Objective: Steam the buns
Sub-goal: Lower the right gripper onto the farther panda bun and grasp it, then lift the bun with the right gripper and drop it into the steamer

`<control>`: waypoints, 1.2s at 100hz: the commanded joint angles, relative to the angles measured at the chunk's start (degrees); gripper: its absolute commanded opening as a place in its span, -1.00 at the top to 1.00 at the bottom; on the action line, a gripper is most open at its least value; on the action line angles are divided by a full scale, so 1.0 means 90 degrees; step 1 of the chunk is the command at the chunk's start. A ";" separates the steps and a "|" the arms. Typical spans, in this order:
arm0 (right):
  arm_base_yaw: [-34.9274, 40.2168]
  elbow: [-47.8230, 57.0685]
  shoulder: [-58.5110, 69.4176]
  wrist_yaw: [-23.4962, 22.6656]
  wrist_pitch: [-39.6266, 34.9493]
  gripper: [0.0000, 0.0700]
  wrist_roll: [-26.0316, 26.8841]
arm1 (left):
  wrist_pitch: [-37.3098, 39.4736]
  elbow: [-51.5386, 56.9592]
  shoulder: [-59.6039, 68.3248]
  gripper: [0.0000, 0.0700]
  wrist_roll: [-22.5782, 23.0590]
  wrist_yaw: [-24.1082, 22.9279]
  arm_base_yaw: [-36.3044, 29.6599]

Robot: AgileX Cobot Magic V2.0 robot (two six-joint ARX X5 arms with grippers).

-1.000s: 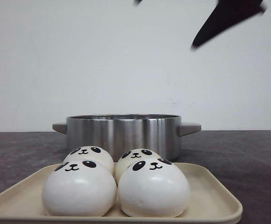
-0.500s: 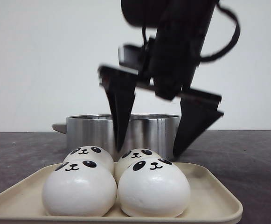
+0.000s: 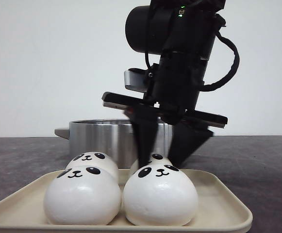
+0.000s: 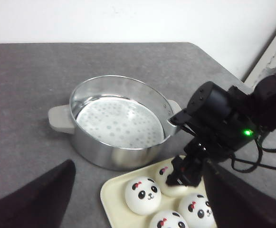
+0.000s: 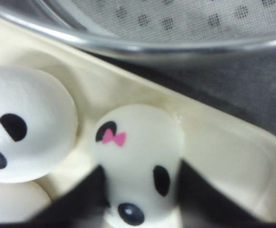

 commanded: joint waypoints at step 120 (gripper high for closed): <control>-0.1379 0.3483 0.0665 0.0641 -0.0073 1.00 -0.2348 | 0.0869 0.0109 0.0041 -0.47 0.0168 -0.0138 -0.0051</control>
